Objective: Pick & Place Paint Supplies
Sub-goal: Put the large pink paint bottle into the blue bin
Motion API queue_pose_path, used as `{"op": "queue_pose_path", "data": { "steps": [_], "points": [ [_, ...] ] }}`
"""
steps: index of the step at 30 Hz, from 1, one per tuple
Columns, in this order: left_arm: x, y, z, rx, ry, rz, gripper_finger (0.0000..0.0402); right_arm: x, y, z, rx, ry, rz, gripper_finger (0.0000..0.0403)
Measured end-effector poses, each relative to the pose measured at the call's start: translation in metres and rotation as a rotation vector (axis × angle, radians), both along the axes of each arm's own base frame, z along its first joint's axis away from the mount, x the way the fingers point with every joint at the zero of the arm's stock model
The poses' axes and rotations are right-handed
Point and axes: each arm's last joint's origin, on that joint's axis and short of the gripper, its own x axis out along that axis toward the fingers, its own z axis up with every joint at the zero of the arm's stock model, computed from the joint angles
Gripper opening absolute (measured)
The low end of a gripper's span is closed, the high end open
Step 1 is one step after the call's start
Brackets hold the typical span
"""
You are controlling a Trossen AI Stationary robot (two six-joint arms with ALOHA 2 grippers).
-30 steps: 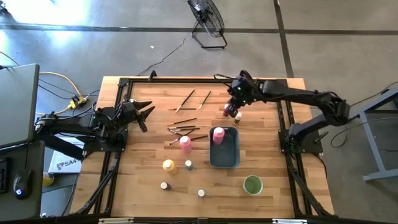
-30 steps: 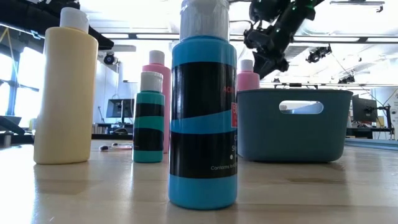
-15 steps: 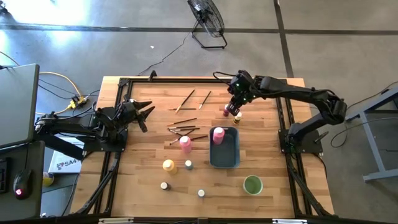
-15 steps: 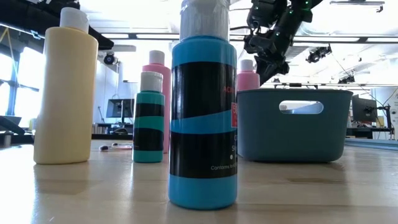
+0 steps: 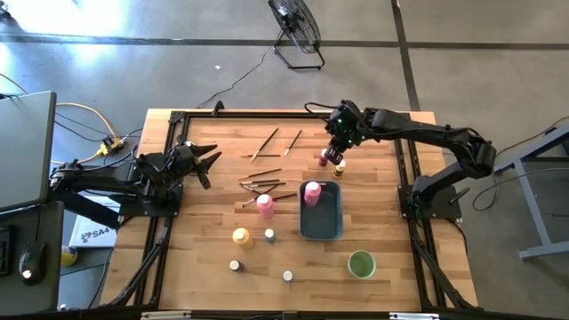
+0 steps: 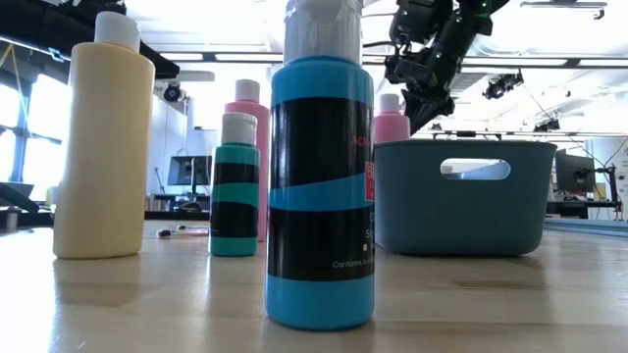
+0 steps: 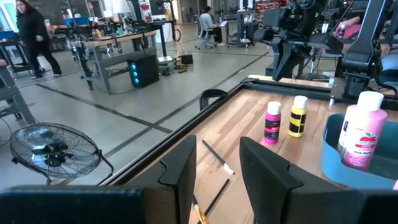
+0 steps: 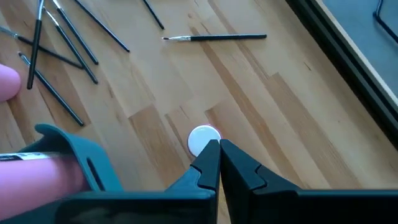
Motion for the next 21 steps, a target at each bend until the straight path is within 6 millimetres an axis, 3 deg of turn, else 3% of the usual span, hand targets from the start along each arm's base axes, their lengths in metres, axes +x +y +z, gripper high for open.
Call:
{"op": "queue_pose_path", "data": {
  "steps": [13, 21],
  "points": [
    [0.0000, 0.0000, 0.0000, 0.000, 0.000, 0.000, 0.0120, 0.0006, 0.0004, 0.0002, -0.013, 0.001, 0.025, 0.0128],
    [0.0000, 0.0000, 0.0000, 0.000, 0.000, 0.000, 0.0120, 0.0007, 0.0005, 0.0003, -0.013, 0.000, 0.026, 0.0153]
  ]
}}
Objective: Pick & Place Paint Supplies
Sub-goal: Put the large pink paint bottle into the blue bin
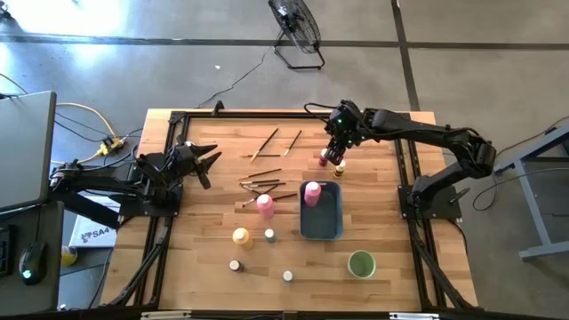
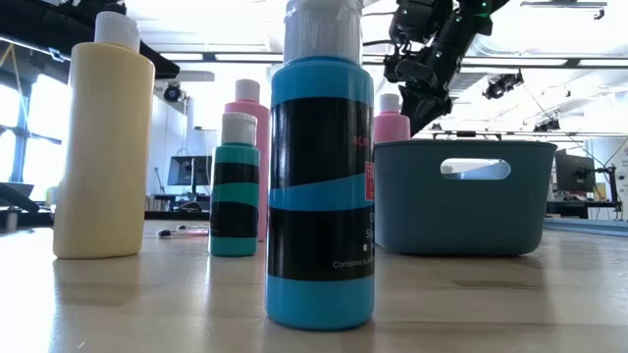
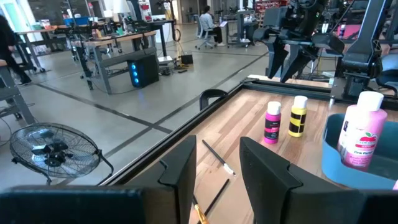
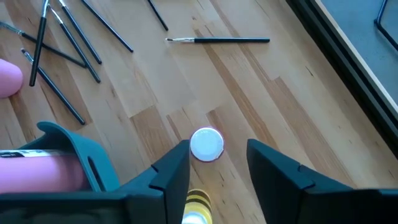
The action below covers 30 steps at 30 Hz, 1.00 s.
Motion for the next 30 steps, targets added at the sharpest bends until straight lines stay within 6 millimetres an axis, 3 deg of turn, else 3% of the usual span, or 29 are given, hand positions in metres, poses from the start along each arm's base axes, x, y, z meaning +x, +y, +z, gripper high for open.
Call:
{"op": "queue_pose_path", "data": {
  "steps": [16, 30],
  "points": [
    [0.000, 0.000, 0.000, 0.000, 0.000, 0.000, 0.0120, -0.001, 0.002, 0.002, 0.014, -0.012, 0.001, 0.0122],
    [0.000, 0.000, 0.000, 0.000, 0.000, -0.006, 0.0120, -0.025, 0.041, 0.027, 0.083, -0.014, 0.129, 0.0090]
  ]
}}
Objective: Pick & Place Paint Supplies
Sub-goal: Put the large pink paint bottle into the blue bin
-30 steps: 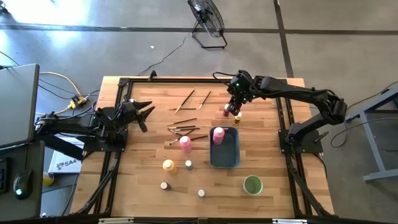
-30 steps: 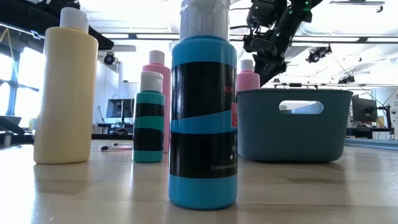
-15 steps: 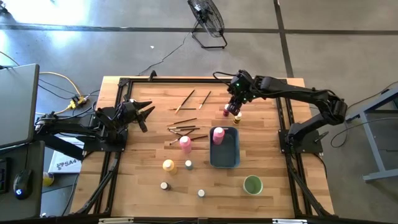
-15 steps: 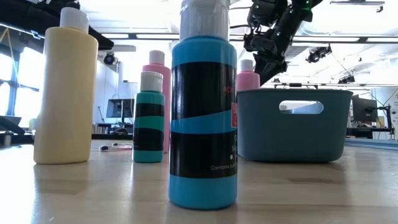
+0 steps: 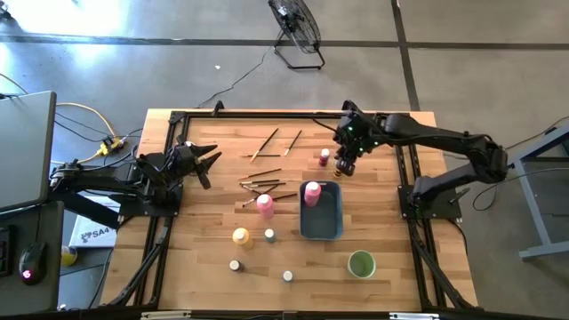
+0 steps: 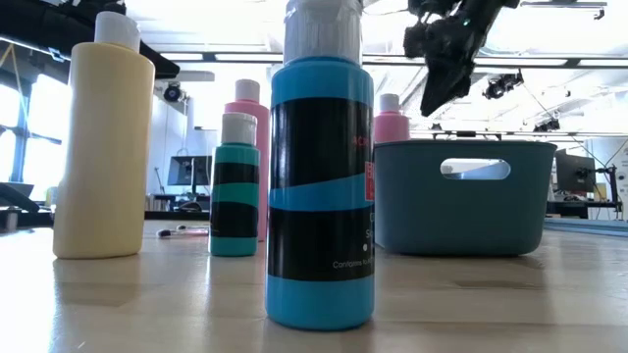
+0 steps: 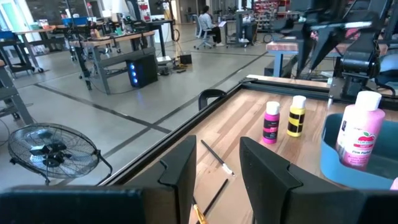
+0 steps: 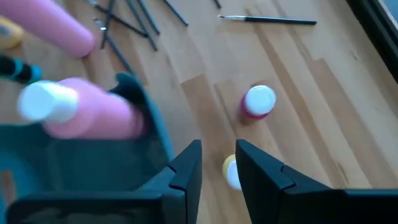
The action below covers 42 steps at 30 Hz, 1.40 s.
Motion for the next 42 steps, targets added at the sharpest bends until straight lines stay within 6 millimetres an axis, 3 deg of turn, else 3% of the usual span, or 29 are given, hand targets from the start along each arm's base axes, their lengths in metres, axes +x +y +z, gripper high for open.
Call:
{"op": "queue_pose_path", "data": {
  "steps": [10, 15, 24, 31, 42],
  "points": [
    [0.000, 0.000, 0.000, -0.001, 0.000, -0.014, 0.0120, -0.006, 0.032, 0.019, 0.154, -0.151, 0.221, 0.0081],
    [0.002, -0.004, 0.000, -0.006, 0.001, -0.161, 0.0120, 0.003, 0.046, 0.025, 0.164, -0.233, 0.317, 0.0081],
    [0.004, -0.011, -0.003, -0.035, 0.022, -0.416, 0.0120, 0.017, 0.068, 0.035, 0.103, -0.376, 0.437, 0.0081],
    [0.006, -0.011, -0.026, -0.119, 0.259, -0.411, 0.0117, 0.023, 0.078, 0.041, -0.052, -0.448, 0.503, 0.0081],
    [0.039, -0.016, -0.041, -0.086, 0.396, -0.563, 0.0006, 0.027, 0.078, 0.045, -0.108, -0.500, 0.534, 0.0081]
  ]
}}
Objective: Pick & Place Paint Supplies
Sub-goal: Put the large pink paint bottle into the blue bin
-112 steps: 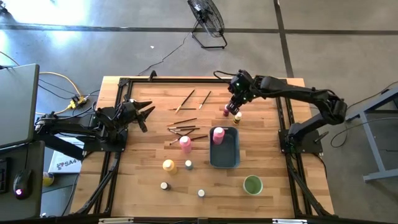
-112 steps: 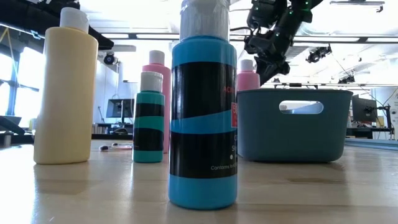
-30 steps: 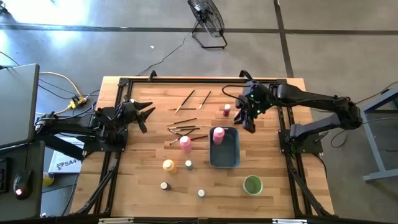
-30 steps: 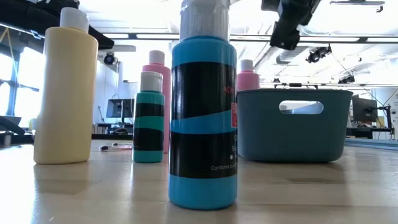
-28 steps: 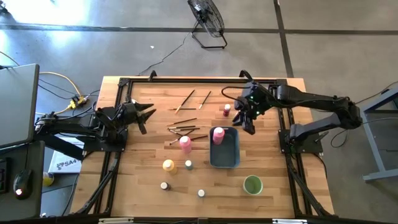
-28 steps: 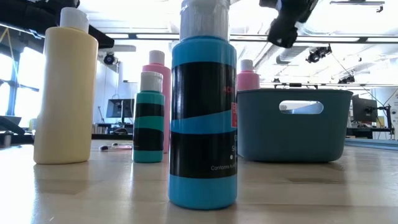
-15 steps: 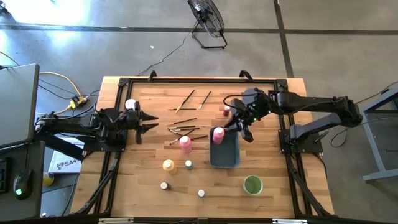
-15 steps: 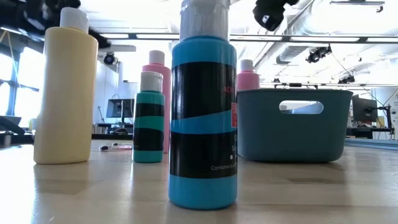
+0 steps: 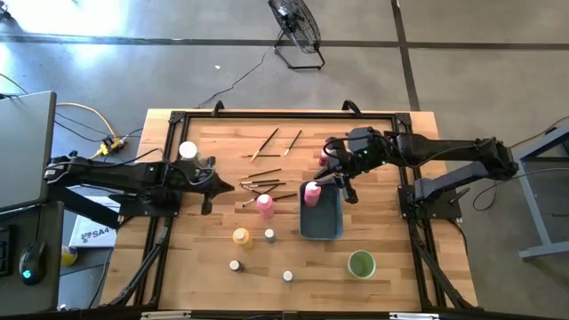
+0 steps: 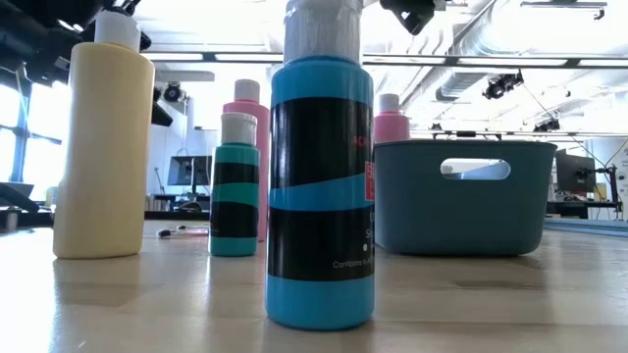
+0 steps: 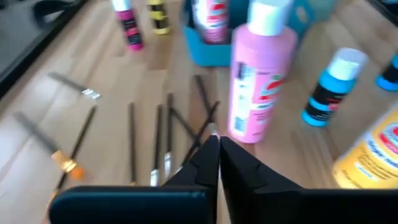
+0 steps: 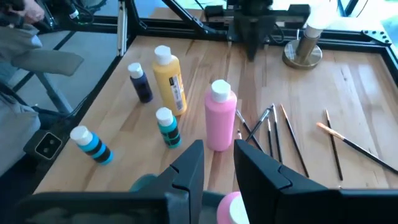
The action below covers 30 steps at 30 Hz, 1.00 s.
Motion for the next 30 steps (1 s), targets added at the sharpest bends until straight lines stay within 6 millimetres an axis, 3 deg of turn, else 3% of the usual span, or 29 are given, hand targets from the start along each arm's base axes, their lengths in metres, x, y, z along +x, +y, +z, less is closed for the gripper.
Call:
{"op": "queue_pose_path", "data": {
  "steps": [9, 23, 30],
  "points": [
    [0.025, -0.002, -0.026, 0.144, 0.162, -0.156, 0.0002, 0.000, 0.000, 0.000, 0.000, 0.001, 0.000, 0.0081],
    [0.057, -0.006, -0.050, 0.283, 0.138, -0.368, 0.0001, 0.000, 0.000, 0.000, -0.023, -0.004, 0.014, 0.0081],
    [0.064, -0.006, -0.047, 0.321, 0.066, -0.371, 0.0001, 0.000, 0.000, -0.006, -0.021, 0.011, 0.014, 0.0081]
  ]
}}
